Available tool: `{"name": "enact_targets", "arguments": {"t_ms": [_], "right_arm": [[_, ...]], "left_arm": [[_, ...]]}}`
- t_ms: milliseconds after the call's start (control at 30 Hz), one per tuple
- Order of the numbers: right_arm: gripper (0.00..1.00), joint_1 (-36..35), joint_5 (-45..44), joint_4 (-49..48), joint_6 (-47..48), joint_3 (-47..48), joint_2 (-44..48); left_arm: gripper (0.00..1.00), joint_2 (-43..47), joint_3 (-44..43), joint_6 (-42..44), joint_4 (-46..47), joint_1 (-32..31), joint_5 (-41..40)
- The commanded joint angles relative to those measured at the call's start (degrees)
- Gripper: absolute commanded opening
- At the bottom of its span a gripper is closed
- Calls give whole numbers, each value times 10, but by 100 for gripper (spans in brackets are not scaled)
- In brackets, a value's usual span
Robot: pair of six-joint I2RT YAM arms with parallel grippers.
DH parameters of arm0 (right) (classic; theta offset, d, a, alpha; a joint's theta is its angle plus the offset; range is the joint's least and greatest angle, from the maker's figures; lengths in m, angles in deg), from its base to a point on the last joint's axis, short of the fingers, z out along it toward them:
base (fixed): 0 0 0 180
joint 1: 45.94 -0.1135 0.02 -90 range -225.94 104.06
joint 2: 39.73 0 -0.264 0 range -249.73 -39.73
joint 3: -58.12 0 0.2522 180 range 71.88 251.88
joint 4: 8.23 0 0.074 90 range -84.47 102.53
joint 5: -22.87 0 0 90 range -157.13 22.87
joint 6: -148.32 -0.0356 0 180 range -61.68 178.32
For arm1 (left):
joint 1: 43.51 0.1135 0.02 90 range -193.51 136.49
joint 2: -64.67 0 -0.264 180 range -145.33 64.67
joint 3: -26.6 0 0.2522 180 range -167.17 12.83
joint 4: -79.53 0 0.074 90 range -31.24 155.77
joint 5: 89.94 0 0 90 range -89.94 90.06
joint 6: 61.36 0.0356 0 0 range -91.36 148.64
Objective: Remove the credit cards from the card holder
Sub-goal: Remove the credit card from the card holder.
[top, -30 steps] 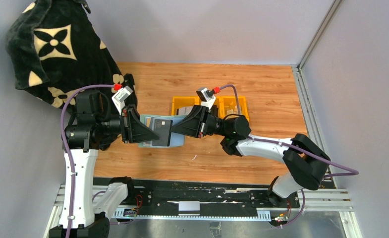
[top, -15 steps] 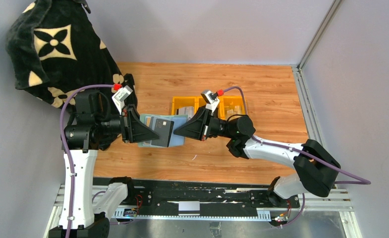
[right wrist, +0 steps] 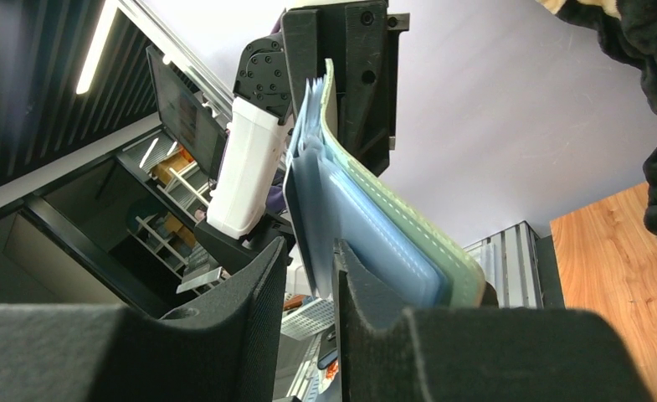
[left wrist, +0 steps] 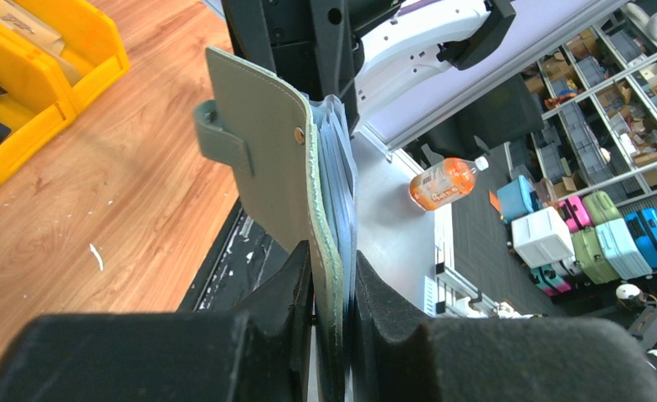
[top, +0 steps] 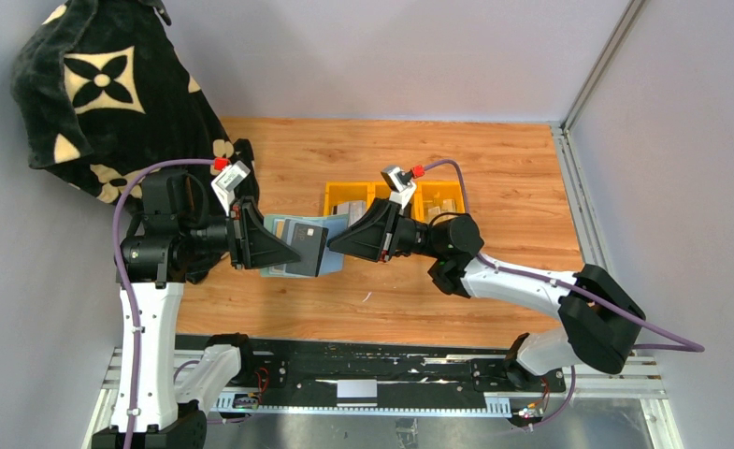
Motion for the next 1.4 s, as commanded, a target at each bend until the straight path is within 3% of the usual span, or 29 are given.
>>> {"name": "enact_targets", "arguments": {"t_ms": [0, 367, 567, 667, 1000, 1200, 1367], "right_arm": [[31, -11, 15, 29, 31, 27, 8], [37, -28, 32, 126, 71, 79, -2], [8, -27, 29, 74, 47, 57, -4], [2, -26, 30, 46, 32, 45, -3], [1, -22, 21, -24, 1, 15, 5], [6, -21, 27, -33, -4, 10, 8], [15, -18, 23, -69, -28, 3, 1]], "left_arm": [[1, 0, -21, -14, -10, -5, 8], [1, 1, -25, -16, -9, -5, 14], [1, 3, -25, -16, -10, -5, 11], [1, 4, -29, -20, -10, -5, 15], [10, 3, -29, -30, -11, -5, 20], [4, 2, -29, -30, -10, -5, 19], [2, 1, -34, -31, -10, -5, 14]]}}
